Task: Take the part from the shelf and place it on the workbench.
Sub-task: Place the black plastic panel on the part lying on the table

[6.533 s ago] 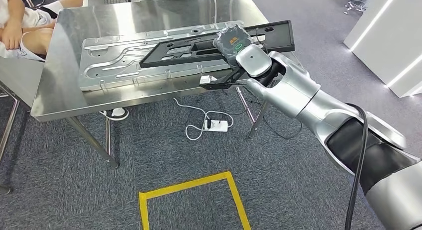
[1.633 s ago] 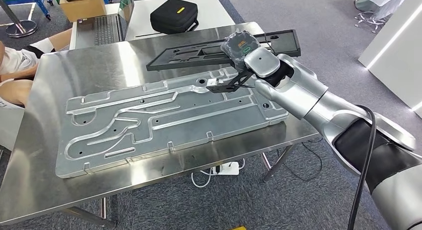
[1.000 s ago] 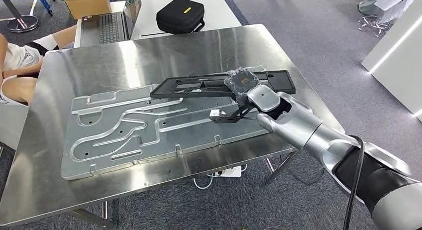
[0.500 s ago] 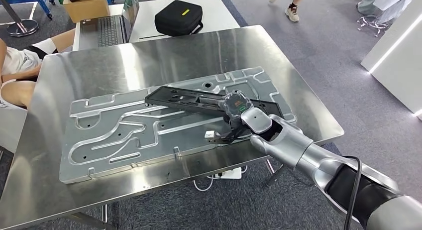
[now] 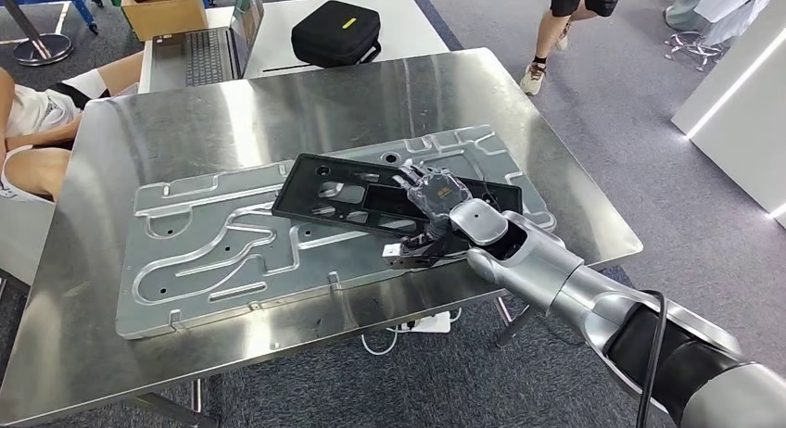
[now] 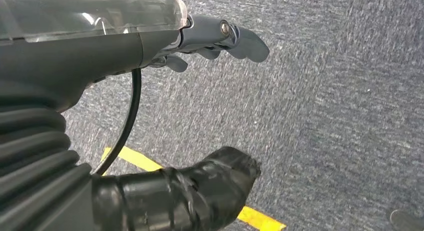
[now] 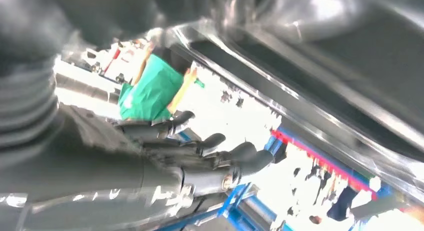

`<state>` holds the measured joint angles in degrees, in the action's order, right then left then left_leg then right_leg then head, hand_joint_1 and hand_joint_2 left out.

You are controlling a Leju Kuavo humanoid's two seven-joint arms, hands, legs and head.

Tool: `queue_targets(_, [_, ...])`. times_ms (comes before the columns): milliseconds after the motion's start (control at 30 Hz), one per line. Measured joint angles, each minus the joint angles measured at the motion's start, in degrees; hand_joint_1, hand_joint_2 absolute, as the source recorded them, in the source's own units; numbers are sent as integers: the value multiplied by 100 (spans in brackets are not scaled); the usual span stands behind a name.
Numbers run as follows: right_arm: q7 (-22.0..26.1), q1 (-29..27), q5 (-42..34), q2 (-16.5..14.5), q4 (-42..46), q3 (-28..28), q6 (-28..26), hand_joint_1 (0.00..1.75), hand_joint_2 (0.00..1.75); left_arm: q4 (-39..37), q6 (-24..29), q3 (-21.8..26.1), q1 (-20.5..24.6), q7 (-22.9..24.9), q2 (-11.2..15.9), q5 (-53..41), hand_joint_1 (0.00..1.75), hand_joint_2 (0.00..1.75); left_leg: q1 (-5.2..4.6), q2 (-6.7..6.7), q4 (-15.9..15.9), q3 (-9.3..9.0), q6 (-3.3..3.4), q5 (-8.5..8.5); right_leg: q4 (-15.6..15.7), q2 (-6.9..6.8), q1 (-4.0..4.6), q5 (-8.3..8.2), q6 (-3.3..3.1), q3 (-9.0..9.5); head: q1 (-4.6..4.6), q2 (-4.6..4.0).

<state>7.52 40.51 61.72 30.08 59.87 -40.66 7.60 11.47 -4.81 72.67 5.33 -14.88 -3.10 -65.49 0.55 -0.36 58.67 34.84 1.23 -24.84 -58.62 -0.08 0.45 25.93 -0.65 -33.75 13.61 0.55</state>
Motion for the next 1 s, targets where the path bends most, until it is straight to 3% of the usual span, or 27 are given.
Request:
queue_targets(100, [21, 61, 3, 8, -3, 1, 57, 0, 0, 0, 2, 1, 0, -15, -15, -5, 0, 0, -3, 7, 126, 52, -85, -104, 135, -10, -46, -76, -60, 65, -2, -1])
queue_targets(200, [24, 131, 4, 7, -5, 1, 123, 0, 0, 1, 9, 2, -1, -25, -11, -8, 0, 0, 16, 10, 1032, 458, -146, -618, 195, -26, -71, -116, -108, 85, -3, -1])
queue_targets(267, [30, 155, 8, 8, -5, 1, 213, 0, 0, 1, 11, 2, -10, -33, -13, -8, 0, 0, 35, 12, 1495, 676, -180, -756, 169, -28, -76, -108, -106, 64, -3, -1])
queue_targets(300, [33, 185, 10, 13, -4, 1, 275, 0, 0, 1, 11, 2, -13, -43, -15, -8, 0, 0, 49, 13, 1438, 643, -196, -666, 144, -26, -83, -96, -95, 54, -3, -1])
queue_targets(367, [37, 329, 9, 39, 1, 1, 413, 0, 0, 1, 11, 2, -9, -68, -17, -8, 0, 0, 80, 18, 815, 323, -219, -326, 53, -21, -104, -48, -42, 29, -3, -1])
queue_targets(433, [37, 573, 5, 92, 14, 1, 561, 0, 0, -1, 11, 2, 1, -86, -22, -8, 0, 0, 80, 7, 275, 48, -197, -155, -77, -5, -97, 15, 39, -32, -5, -1])
queue_targets(600, [41, 1239, -48, 228, 63, -8, 987, 0, 0, -2, 11, 2, -1, -110, -55, -1, 0, 0, 66, -9, 171, 37, -20, -127, -235, 13, -107, 109, 166, -133, -4, -1])
queue_targets(667, [28, 1538, -83, 273, 78, -14, 1126, 0, 0, -2, 10, 2, 3, -116, -66, 1, 0, 0, 70, -5, 156, 42, 31, -102, -719, 10, -120, 405, 205, -345, -3, -1])
queue_targets(733, [18, 1772, -108, 291, 85, -26, 1228, 0, 0, -2, 9, 3, 1, -116, -80, 3, 0, 0, 55, -3, 157, 50, 57, -92, -1421, 10, -119, 727, 226, -665, -3, -1])
queue_targets(767, [14, 1856, -128, 297, 86, -42, 1275, 0, 0, -2, 8, 4, 1, -113, -90, 8, 0, 0, 45, -5, 158, 52, 62, -88, -1630, 10, -117, 777, 222, -762, -3, -1])
queue_targets(800, [7, 1936, -161, 308, 92, -69, 1318, 0, 0, -2, 7, 7, 1, -108, -101, 16, 0, 0, 33, -9, 159, 52, 66, -86, -1648, 11, -111, 719, 203, -770, -3, -1])
queue_targets(833, [-2, 2021, -200, 326, 104, -99, 1364, 0, 0, -2, 7, 9, 1, -101, -113, 26, 0, 0, 15, -16, 159, 50, 70, -83, -1443, 12, -97, 557, 165, -671, -3, -1])
queue_targets(933, [-37, 2303, -282, 392, 167, -160, 1406, 0, 0, -4, 7, 16, 1, -86, -177, 45, 0, 0, -8, -33, 154, 67, 61, -58, -380, 24, -4, 53, -55, -168, -7, 0])
queue_targets(1000, [-54, 2423, -301, 433, 194, -187, 1412, 0, 0, -6, 8, 28, 4, -80, -215, 49, 0, 0, 28, -32, 142, 106, 15, -15, -139, 27, 59, -10, -135, -84, -4, 0])
